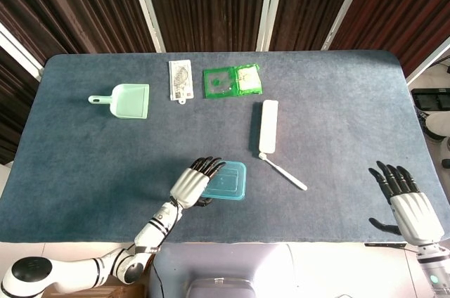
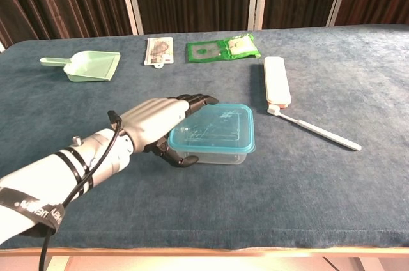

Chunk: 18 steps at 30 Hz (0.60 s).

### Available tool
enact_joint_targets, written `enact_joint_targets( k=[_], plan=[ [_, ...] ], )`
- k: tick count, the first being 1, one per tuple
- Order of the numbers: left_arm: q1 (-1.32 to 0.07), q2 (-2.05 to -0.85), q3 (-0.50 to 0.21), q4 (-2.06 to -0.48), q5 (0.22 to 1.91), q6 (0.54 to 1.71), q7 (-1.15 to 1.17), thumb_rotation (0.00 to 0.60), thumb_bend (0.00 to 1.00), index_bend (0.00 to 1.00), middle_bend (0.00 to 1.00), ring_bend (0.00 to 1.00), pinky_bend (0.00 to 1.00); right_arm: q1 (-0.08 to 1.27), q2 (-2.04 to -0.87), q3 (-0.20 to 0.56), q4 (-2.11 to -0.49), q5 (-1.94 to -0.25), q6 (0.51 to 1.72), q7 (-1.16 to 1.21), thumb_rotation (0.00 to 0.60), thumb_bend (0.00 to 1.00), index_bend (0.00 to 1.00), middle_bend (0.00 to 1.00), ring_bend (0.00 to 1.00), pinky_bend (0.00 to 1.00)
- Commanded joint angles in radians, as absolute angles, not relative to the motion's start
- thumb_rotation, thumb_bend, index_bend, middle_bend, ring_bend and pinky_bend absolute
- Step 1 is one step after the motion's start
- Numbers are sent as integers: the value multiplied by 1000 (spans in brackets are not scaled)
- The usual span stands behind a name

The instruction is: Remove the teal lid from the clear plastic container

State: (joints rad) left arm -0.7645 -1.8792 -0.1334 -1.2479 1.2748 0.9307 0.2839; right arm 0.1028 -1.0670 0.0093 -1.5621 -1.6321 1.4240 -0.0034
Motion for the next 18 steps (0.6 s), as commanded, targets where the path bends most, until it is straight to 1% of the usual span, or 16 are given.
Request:
enact_joint_targets(
  k=[1, 3, 5, 10, 12, 14, 18],
  plan=[
    [-755, -1882, -119, -1258, 1280, 941, 299, 600, 350, 0, 511, 488, 687, 174, -1097, 27, -1528, -1662, 1355, 15, 600, 130, 0, 0, 0, 0],
    [-750, -1889, -113, -1258, 1281, 948, 308, 600, 350, 0, 517, 494, 691, 211, -1119, 34, -1501, -1684, 1330, 20, 600, 130, 10, 0, 0, 0],
    [-747, -1899, -116, -1254, 1275, 950, 307, 600, 350, 0, 523, 498, 696, 252, -1150, 41, -1469, -1712, 1311, 37, 600, 153, 59, 0, 0, 0],
    [-750, -1915, -127, -1240, 1261, 942, 305, 600, 352, 0, 529, 501, 700, 360, -1230, 46, -1376, -1765, 1246, 168, 600, 265, 308, 0, 0, 0],
    [-750, -1914, -130, -1242, 1260, 940, 302, 600, 352, 0, 529, 502, 700, 399, -1271, 48, -1328, -1779, 1232, 220, 600, 295, 381, 0, 0, 0],
    [-750, -1914, -131, -1247, 1259, 939, 300, 600, 352, 0, 530, 502, 700, 428, -1314, 51, -1279, -1787, 1228, 246, 600, 297, 415, 0, 0, 0],
    [-751, -1920, -134, -1252, 1257, 937, 296, 600, 351, 0, 540, 511, 709, 467, -1389, 60, -1218, -1785, 1216, 218, 600, 297, 471, 17, 0, 0]
  ],
)
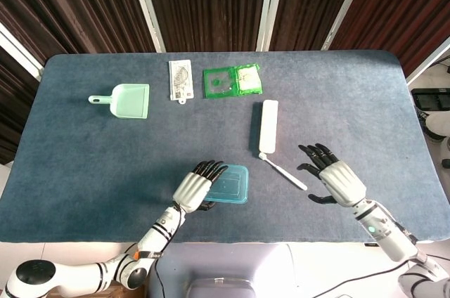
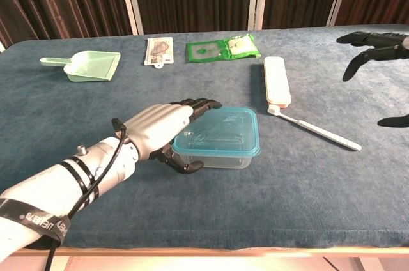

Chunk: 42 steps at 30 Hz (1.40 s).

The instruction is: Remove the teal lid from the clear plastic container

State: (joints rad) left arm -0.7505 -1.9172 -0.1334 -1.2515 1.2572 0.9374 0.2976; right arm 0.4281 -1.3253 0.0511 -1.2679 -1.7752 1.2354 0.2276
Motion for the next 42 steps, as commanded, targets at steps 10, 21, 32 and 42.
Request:
enact_joint_targets(
  k=[10, 21, 32, 42],
  plan=[
    [-754, -1933, -138, -1229, 1280, 955, 290, 600, 353, 0, 556, 516, 717, 555, -1542, 38, -1137, -1791, 1176, 241, 600, 298, 534, 57, 0, 0],
    [-758, -1945, -143, -1206, 1270, 938, 280, 600, 351, 0, 555, 516, 716, 603, -1618, 4, -1117, -1795, 1182, 310, 600, 298, 564, 73, 0, 0],
    [-754, -1938, -136, -1217, 1282, 944, 283, 600, 351, 0, 555, 516, 716, 634, -1665, 10, -1113, -1766, 1177, 260, 600, 342, 617, 101, 0, 0],
    [-751, -1928, -138, -1228, 1279, 944, 286, 600, 350, 0, 561, 516, 716, 646, -1679, 4, -1126, -1740, 1168, 241, 600, 343, 630, 108, 0, 0]
  ],
)
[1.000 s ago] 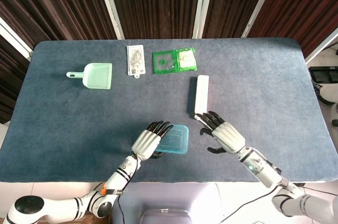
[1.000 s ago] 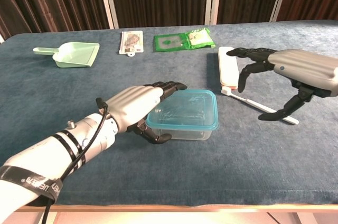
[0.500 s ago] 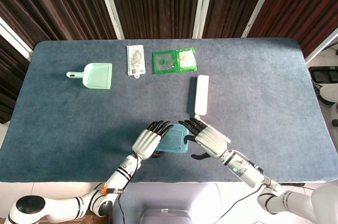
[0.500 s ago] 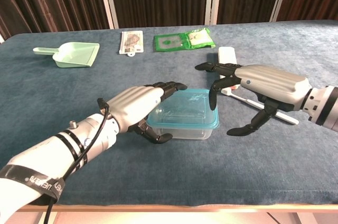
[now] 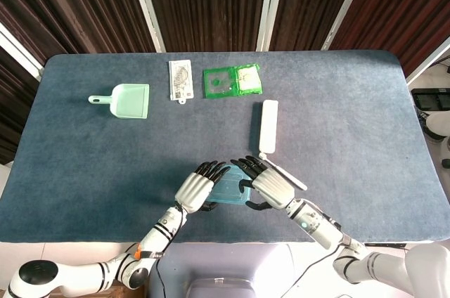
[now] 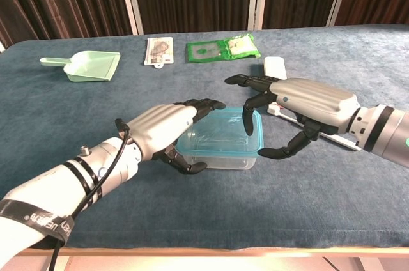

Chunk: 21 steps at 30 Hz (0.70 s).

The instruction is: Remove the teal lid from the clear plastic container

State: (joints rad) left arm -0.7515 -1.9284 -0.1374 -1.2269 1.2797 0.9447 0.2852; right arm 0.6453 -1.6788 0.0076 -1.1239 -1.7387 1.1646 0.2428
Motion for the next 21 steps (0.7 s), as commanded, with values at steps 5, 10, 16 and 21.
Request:
enact_joint_targets(
  k=[5, 10, 16, 21],
  plan=[
    [-751, -1925, -139, -1232, 1278, 944, 287, 600, 350, 0, 561, 516, 716, 645, -1672, -7, -1140, -1744, 1184, 229, 600, 343, 629, 108, 0, 0],
    [-752, -1924, -139, -1231, 1278, 943, 289, 600, 350, 0, 562, 516, 716, 644, -1662, -13, -1152, -1741, 1190, 225, 600, 343, 616, 108, 0, 0],
    [-751, -1926, -137, -1230, 1277, 943, 292, 600, 351, 0, 562, 516, 716, 649, -1668, -14, -1153, -1729, 1179, 215, 600, 344, 619, 108, 0, 0],
    [-751, -1927, -135, -1228, 1278, 942, 291, 600, 349, 0, 564, 517, 717, 656, -1677, -11, -1149, -1716, 1168, 212, 600, 344, 623, 108, 0, 0]
  ],
)
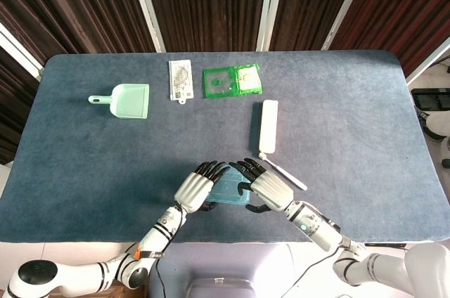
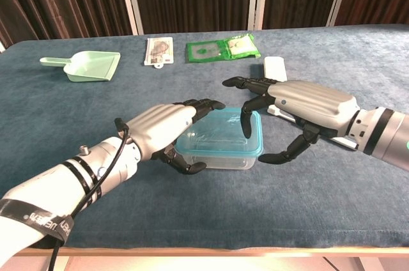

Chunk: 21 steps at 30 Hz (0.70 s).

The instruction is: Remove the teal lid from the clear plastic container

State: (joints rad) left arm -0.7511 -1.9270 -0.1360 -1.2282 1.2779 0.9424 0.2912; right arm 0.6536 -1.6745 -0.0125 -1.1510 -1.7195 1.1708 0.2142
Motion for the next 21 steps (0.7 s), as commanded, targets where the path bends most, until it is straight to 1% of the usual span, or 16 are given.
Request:
enact_joint_targets(
  k=[1, 21],
  plan=[
    [-751, -1928, -135, -1227, 1279, 942, 291, 600, 349, 0, 564, 517, 717, 656, -1678, -10, -1149, -1715, 1168, 212, 600, 344, 625, 108, 0, 0],
    [-747, -1934, -118, -1214, 1307, 957, 294, 600, 348, 0, 570, 522, 721, 662, -1685, 11, -1168, -1677, 1169, 195, 600, 344, 635, 111, 0, 0]
  ],
)
